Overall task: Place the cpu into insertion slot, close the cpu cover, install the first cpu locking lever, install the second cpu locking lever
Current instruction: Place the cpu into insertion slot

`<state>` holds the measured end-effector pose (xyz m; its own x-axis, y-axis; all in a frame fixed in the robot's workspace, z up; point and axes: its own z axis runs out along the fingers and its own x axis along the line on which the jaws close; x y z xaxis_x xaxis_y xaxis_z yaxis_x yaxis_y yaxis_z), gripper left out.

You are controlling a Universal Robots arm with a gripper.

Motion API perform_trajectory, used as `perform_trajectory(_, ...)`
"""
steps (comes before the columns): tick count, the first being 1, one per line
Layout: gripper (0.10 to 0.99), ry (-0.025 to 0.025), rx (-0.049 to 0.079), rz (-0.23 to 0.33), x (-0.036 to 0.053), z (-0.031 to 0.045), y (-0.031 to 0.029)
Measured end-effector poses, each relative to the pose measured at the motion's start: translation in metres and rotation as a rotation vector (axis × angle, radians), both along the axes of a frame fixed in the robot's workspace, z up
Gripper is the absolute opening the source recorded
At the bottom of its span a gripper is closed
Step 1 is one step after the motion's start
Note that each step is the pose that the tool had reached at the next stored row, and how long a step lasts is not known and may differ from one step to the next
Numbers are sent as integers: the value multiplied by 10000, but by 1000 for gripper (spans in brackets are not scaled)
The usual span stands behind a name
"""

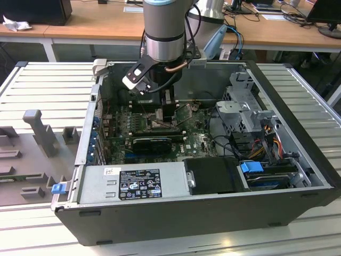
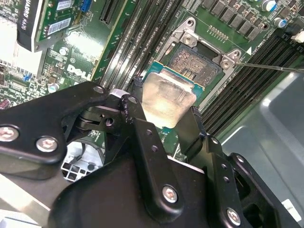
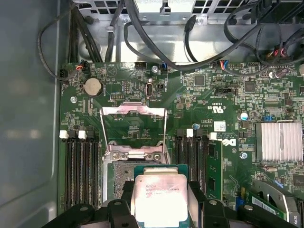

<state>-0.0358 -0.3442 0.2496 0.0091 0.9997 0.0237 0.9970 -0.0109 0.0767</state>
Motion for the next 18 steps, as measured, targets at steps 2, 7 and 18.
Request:
perform_trajectory(2,529,-1,3,-1,-1,-21,20)
perform_trajectory(7,529,1,15,-65,-9,-83,71)
perform_trajectory(18,529,0,45,-113,-74,-224,99)
